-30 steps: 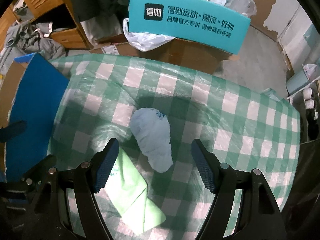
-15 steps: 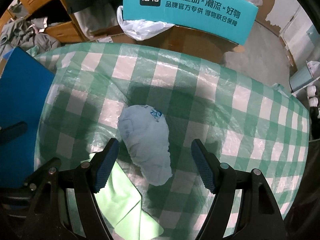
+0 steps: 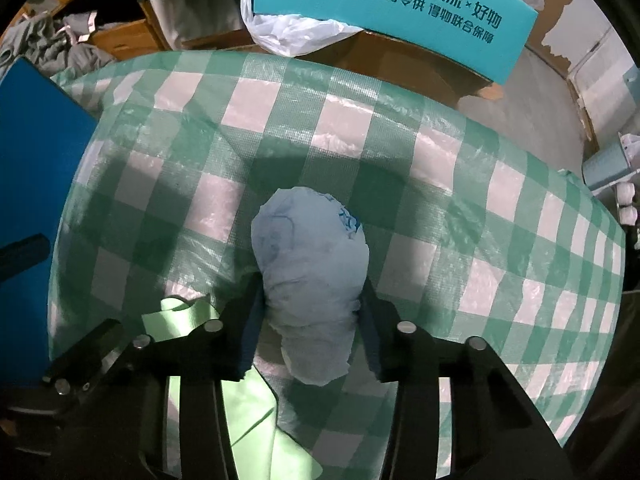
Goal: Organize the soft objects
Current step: 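Lower right gripper onto the white plastic bag bundle and close on it, then lift the white bag bundle with right gripper while left gripper grasps the light green cloth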
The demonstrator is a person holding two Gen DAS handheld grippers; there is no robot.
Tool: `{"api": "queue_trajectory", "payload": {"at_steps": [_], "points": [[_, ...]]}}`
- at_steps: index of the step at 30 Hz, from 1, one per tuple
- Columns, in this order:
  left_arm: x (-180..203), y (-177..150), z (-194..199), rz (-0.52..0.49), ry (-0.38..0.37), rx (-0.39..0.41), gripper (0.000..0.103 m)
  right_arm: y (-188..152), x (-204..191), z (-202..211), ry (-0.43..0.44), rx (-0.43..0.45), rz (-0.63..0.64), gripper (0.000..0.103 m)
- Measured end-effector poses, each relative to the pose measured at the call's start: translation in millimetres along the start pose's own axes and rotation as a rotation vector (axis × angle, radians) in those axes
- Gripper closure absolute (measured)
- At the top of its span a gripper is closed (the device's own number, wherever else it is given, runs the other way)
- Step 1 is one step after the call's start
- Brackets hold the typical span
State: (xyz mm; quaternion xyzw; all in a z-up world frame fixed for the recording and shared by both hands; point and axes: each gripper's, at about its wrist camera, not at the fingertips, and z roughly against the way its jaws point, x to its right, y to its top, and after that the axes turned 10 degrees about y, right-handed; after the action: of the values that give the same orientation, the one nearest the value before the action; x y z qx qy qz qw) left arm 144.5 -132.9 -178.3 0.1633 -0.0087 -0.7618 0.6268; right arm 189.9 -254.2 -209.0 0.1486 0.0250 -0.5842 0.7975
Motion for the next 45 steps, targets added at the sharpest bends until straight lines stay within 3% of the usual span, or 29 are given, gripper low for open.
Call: {"api": "queue_trajectory", "payload": {"at_steps": [15,27,45], "points": [[31,-7,6,-0.027,-0.08,-0.041,0.027,-33,23,48,-0.014,0.063,-0.101,0.064],[56,-7,-5,0.036,-0.143,-0.112,0.027,-78,42,77,-0.021,0.098,-0.168,0.063],[100,-10,-18,0.039,-0.108,-0.179,0.027,-104,61,97,0.008,0.153,-0.19,0.063]]}}
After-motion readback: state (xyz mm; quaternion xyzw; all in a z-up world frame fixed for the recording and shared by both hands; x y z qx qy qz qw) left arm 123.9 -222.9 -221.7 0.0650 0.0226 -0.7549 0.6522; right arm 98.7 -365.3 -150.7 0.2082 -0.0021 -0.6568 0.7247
